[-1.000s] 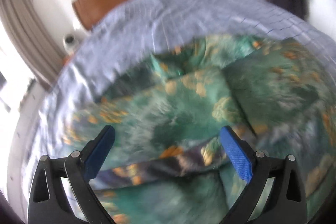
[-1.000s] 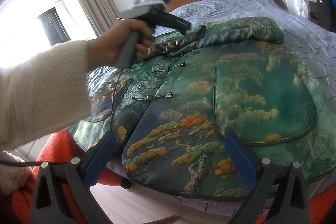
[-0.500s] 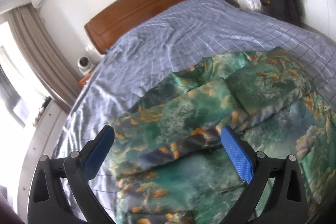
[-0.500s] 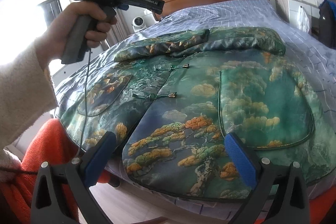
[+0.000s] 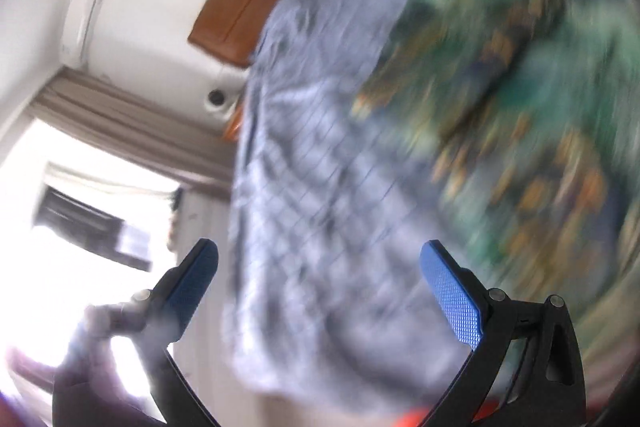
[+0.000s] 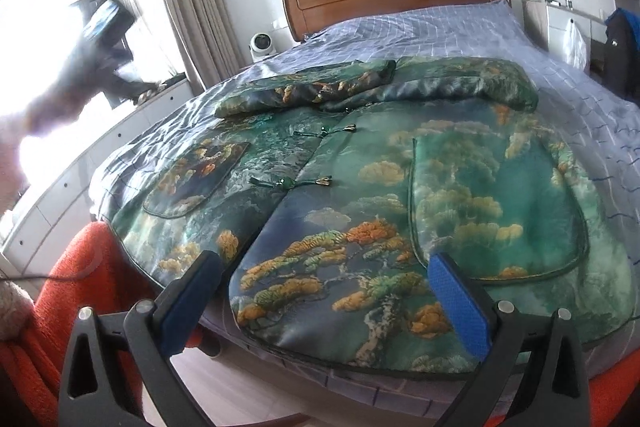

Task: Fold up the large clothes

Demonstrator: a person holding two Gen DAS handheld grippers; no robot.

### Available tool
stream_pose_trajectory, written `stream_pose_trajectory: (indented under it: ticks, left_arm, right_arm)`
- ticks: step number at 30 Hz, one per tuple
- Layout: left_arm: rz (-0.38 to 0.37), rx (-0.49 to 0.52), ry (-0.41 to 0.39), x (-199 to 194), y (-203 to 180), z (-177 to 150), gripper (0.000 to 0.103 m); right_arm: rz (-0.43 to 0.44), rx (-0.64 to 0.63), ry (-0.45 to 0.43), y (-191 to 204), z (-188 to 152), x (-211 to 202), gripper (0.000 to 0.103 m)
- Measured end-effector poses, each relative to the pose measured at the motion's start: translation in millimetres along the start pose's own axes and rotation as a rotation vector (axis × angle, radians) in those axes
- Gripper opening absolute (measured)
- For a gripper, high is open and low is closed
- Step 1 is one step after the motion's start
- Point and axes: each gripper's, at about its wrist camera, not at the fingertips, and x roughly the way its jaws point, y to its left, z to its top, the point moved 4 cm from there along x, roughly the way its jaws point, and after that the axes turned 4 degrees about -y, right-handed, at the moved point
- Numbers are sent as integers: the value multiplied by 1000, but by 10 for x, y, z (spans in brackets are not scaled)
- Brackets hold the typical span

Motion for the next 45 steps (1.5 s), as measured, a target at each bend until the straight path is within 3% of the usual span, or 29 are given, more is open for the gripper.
stream_pose_trajectory:
  ticks: [2, 4, 8, 9, 12, 17, 21, 29, 41, 45]
  left_arm:
    - [-23, 20, 59, -14, 45, -293, 102]
    - [-107, -11, 88, -59, -99, -512, 102]
    - [-355, -181, 50, -222, -815, -674, 102]
    - [-439, -241, 20, -294, -1071, -649, 102]
    - [-581, -349, -54, -481, -1493, -428, 102]
    - [-754, -589, -149, -658, -1586, -61, 102]
    - [-732, -659, -166, -670, -1514, -117, 102]
    - [-674, -844, -76, -395, -1349, -419, 102]
    - [-626, -814, -84, -373, -1421, -409, 102]
    - [-557, -841, -91, -337, -1418, -462, 102]
  right_arm:
    - [12, -9, 1, 29, 19, 31, 102]
    - [24, -20, 9, 77, 22, 87, 102]
    - [33, -32, 31, 153, -7, 167, 102]
    - [25, -42, 33, 172, -19, 160, 102]
    - [-8, -75, 30, 186, -41, 115, 102]
    - [-61, -70, 40, 109, -69, 89, 102]
    - [-81, -59, 32, 85, -49, 119, 102]
    - [-68, -55, 36, 82, -61, 159, 102]
    - [-72, -40, 37, 41, -62, 157, 102]
    - [-70, -48, 40, 66, -72, 171, 102]
